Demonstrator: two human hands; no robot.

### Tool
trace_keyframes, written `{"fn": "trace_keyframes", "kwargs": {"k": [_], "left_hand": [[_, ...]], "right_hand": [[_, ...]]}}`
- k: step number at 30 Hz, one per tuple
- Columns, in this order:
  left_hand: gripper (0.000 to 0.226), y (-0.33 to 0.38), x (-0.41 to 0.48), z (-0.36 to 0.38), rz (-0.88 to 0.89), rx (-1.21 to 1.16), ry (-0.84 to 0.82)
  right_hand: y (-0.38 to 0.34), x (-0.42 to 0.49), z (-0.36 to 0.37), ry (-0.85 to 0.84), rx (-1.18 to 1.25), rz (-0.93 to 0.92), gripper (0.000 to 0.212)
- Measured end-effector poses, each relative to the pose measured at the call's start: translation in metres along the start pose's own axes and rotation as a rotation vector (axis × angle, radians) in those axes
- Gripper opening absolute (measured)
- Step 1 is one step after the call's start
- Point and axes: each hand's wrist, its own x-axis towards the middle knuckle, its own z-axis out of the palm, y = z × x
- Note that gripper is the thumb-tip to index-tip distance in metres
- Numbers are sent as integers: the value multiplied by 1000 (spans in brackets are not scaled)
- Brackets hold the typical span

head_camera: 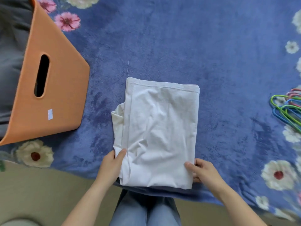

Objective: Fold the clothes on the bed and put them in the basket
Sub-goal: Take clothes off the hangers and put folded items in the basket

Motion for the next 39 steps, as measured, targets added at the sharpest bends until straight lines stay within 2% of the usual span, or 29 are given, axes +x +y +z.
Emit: {"fn": "trace_keyframes", "kwargs": {"k": [2,3,5,6,7,8,10,12,14,16,18,20,23,25,27,31,34,37,39], "left_hand": [[7,7,3,-9,-1,49,-18],[16,13,3,-15,-3,23,-44],[52,30,2,-27,-3,-121,-141],[61,42,1,-32,-1,-188,-192],[59,56,-1,-35,6,-247,-240],[47,71,-1,-37,14,-291,-262],[20,105,5,-36,-28,-415,-244],[22,132,18,-34,-83,-576,-215],[25,153,27,-30,-59,-618,-155],[28,158,43,-22,58,-403,11],[40,150,56,-14,220,-20,179],[41,139,60,-3,295,177,223],[38,135,58,13,358,273,282],[40,135,56,21,415,211,396],[42,132,55,27,422,136,474],[31,119,69,27,267,141,469],[40,124,77,19,318,116,449],[47,136,79,12,261,113,325],[48,145,77,9,219,133,217]], "right_hand": [[-10,-3,-7,-53,41,-3,21],[-19,-5,-10,-41,109,-14,21],[-37,-3,-20,-15,308,-56,31],[-50,-3,-24,-15,395,-85,28],[-64,-5,-28,-33,465,-104,24],[-79,-5,-31,-54,525,-111,24],[-105,3,-36,-47,655,-107,38],[-130,14,-35,-20,789,-119,42],[-144,30,-34,31,816,-128,25],[-150,45,-35,116,684,-162,16],[-148,57,-34,241,436,-224,13],[-144,60,-28,337,220,-288,17],[-137,64,-19,486,43,-441,23],[-138,67,-13,628,-49,-569,25],[-143,72,-9,690,-54,-636,22],[-147,88,-9,671,-60,-449,23],[-149,84,-15,624,-6,-333,33],[-144,74,-15,439,-107,-276,48],[-138,67,-13,293,-59,-244,39]]}}
